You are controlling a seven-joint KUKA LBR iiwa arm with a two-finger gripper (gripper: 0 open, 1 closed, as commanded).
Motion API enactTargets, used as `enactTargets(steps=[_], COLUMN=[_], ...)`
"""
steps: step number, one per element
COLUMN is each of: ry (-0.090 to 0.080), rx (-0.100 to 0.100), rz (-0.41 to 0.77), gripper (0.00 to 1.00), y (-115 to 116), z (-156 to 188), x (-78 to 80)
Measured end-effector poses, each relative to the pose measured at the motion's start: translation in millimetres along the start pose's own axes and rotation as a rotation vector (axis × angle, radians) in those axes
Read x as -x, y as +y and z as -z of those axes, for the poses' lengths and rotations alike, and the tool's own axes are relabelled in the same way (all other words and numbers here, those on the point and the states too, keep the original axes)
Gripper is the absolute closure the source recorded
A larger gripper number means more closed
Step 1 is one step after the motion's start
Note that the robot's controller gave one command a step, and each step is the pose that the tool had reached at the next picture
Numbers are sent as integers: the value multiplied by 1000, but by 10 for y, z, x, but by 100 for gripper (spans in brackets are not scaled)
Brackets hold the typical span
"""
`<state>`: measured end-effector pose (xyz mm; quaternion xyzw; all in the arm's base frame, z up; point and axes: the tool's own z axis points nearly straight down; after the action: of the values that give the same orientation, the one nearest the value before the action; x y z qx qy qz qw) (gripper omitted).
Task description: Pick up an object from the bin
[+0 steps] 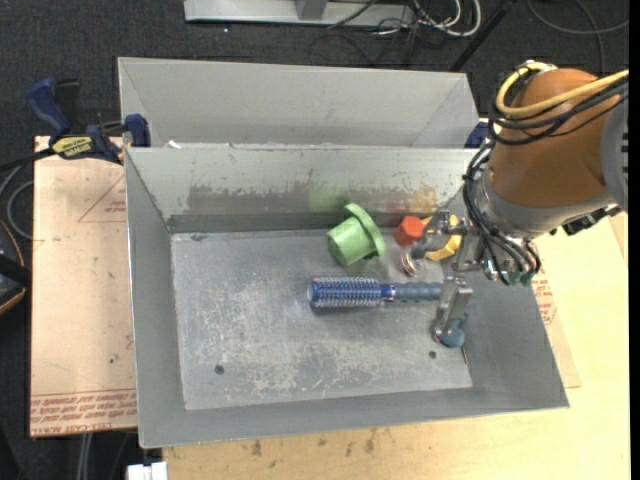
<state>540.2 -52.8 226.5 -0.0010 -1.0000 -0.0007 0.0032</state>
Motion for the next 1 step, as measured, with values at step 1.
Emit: enactTargets(steps=[1], ry=[-9], rx=[0], rz=[268], gripper=[0], y=[170], z=[-1464], x=[315])
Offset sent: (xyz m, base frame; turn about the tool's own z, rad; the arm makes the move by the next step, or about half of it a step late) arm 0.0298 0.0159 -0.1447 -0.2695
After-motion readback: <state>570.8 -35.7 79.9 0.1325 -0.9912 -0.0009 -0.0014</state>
